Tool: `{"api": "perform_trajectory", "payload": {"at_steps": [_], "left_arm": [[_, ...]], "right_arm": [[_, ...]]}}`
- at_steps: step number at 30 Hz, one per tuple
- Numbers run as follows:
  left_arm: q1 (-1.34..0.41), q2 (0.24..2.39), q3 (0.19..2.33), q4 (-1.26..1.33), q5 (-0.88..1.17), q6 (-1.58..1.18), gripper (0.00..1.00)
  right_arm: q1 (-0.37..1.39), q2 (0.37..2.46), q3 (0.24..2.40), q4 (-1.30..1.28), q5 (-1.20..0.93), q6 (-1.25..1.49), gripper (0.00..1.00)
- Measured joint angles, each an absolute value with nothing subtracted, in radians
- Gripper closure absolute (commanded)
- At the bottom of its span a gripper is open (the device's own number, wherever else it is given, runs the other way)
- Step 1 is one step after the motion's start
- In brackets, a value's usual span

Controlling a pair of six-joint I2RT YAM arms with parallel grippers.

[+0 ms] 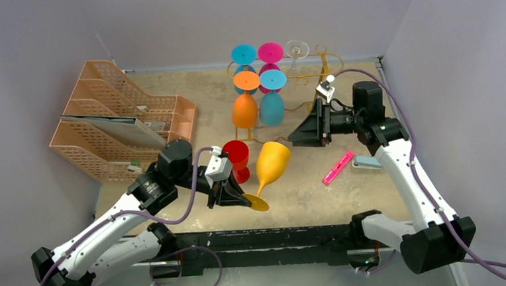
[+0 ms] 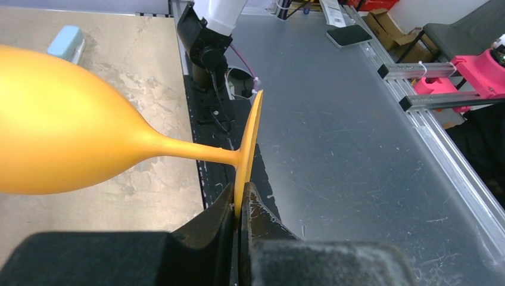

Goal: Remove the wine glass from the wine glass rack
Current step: Place the wine glass at the center of the board.

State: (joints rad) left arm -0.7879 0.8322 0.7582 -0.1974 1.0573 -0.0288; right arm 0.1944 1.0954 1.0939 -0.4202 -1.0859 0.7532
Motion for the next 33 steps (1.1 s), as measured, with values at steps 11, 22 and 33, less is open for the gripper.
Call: {"api": "perform_trajectory", "payload": {"at_steps": [11,22,33], "left_arm": [[-0.788,0.796,0.761,-0.195,1.026,-0.044,1.00],[-0.788,0.793,0.761,-0.158,1.038,-0.089,1.00],[-0.788,0.782,0.761,-0.091,1.065,-0.112,1.00]], "right_arm": [[0.290,1.122,1.161,-0.444,-1.216,0.709,0.45],[0.290,1.174,1.253,-0.588,-1.121,0.597,0.35],[0.321,1.196,1.257,-0.522,-1.047,0.689,0.41]]}}
